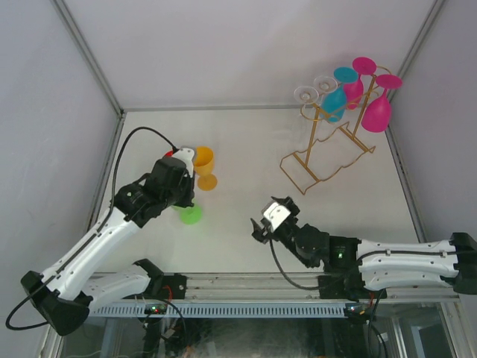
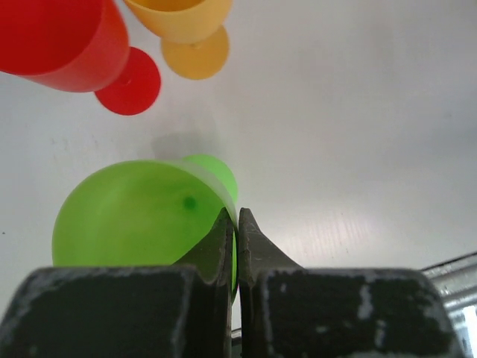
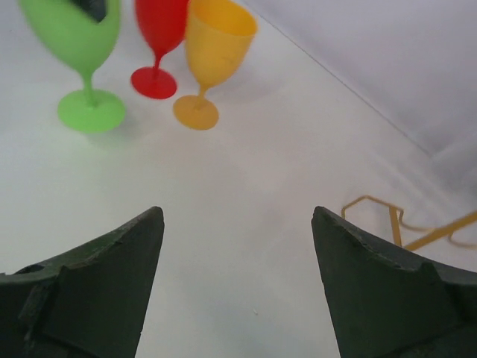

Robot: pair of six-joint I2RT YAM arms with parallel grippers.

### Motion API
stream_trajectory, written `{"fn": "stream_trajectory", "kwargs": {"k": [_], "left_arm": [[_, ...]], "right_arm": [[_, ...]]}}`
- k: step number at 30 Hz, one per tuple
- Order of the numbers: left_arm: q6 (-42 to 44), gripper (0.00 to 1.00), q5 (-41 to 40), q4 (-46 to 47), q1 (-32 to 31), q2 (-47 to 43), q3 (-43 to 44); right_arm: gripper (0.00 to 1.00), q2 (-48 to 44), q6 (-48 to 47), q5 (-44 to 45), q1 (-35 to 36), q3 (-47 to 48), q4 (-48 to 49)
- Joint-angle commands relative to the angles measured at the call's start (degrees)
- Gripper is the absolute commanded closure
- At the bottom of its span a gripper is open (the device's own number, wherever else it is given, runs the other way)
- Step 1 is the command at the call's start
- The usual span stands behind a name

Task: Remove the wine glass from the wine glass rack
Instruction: Place the wine glass at the center of the board.

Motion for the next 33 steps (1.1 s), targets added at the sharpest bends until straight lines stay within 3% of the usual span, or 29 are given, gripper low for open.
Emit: {"fn": "stream_trajectory", "kwargs": {"k": [1,4,8,12,19,33], "left_arm": [[-4.05,1.0,-4.93,4.4,2.09,2.19,-1.24],[-4.69,1.0,-5.73,5.91,3.15,4.08,-2.04],[-4.33,1.0,-5.81,6.38,4.46,6.81,-1.94],[-4.32,1.0,-7.3,6.58,4.55,9.33,-2.03],[-3.94,1.0,-12.09,9.22,5.15,13.44,-2.64],[-4.99,0.97,-8.27,11.46,6.77,13.48,-4.11]], "right_arm": [[0.21,-3.2,27.3,7.47,-4.83,3.94,-2.83],[0.23,-5.52,44.77,1.0,-10.26,4.98,-11.27],[0.23,-7.91,55.85,-5.67,-16.1,4.99,-16.81],[0.2,-8.51,57.25,-10.38,-17.71,5.04,-17.99],[0.19,-7.89,60.35,-11.26,-17.81,4.98,-18.01],[0.19,-7.52,61.83,-9.16,-17.85,4.98,-19.66]]}}
